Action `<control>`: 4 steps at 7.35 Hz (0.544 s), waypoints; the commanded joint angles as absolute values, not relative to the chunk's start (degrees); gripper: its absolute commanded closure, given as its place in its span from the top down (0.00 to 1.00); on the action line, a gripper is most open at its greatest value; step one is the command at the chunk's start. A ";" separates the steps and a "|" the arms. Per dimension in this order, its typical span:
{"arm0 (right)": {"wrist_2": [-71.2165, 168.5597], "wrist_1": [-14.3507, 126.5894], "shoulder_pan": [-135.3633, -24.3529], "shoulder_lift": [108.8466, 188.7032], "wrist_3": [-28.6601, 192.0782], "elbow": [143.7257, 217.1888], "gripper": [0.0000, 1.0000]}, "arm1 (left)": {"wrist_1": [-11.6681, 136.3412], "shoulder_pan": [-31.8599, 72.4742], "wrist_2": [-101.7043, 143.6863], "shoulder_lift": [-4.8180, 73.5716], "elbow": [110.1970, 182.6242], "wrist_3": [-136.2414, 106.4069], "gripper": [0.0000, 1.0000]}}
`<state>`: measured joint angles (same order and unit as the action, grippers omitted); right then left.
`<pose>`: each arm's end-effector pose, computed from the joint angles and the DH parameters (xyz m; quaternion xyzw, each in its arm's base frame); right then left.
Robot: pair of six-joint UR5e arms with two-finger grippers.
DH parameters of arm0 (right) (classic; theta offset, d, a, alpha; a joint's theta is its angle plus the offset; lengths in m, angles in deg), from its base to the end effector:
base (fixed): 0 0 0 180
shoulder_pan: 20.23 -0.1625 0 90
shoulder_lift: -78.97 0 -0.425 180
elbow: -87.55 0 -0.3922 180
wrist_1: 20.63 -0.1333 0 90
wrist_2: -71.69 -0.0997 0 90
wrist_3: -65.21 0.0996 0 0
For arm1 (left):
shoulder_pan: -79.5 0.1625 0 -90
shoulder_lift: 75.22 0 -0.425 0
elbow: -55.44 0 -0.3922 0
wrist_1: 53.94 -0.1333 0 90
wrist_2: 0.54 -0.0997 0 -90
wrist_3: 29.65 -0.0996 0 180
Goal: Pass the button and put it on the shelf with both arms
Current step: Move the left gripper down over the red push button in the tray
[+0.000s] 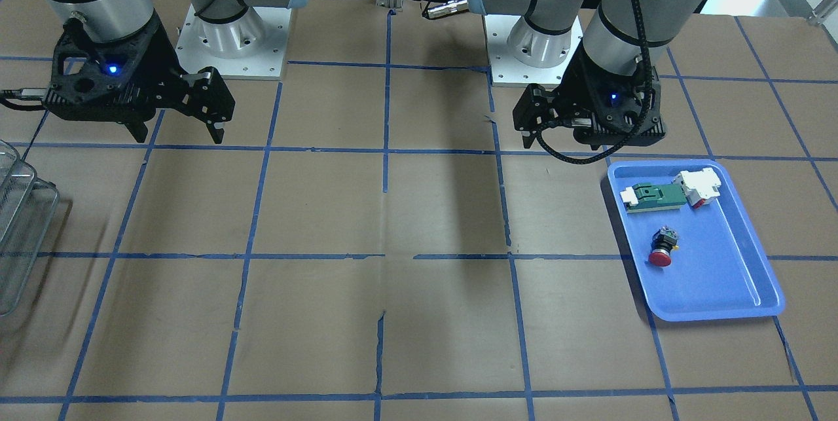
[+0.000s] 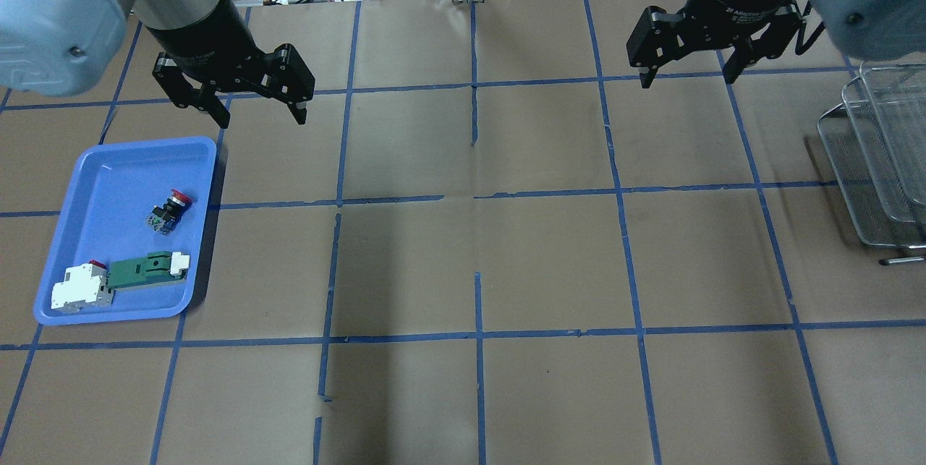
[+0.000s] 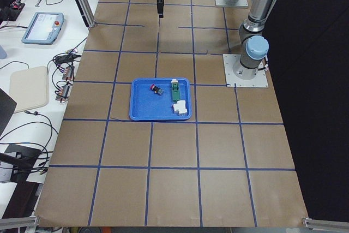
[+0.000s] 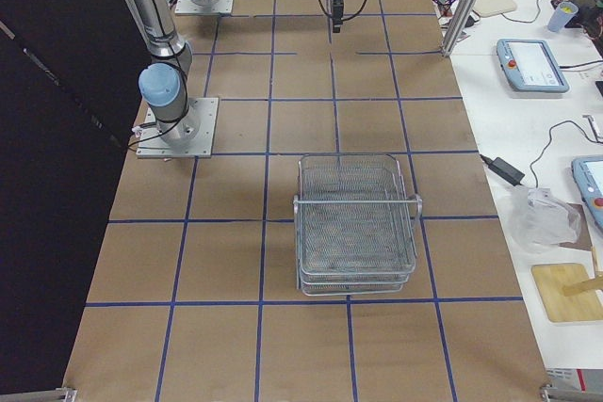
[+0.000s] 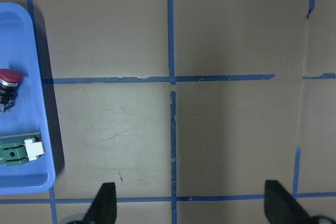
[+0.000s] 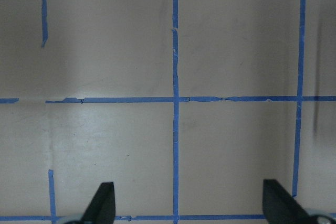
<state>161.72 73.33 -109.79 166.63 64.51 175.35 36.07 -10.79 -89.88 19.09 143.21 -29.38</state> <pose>0.1293 -0.5167 0.4935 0.0023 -0.9994 0.0333 0.0006 -0.1371 -0.5192 0.4689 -0.0001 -0.9998 -0.0183 0.0057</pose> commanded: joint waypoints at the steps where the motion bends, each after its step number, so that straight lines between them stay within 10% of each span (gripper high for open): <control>1: 161.78 73.24 -109.79 166.86 64.68 175.35 1.00 | 36.15 -10.06 -89.84 19.18 143.24 -29.56 1.00; 4: 161.69 73.33 -109.79 166.77 64.68 175.35 1.00 | 37.64 2.90 -90.01 19.53 146.39 -37.73 1.00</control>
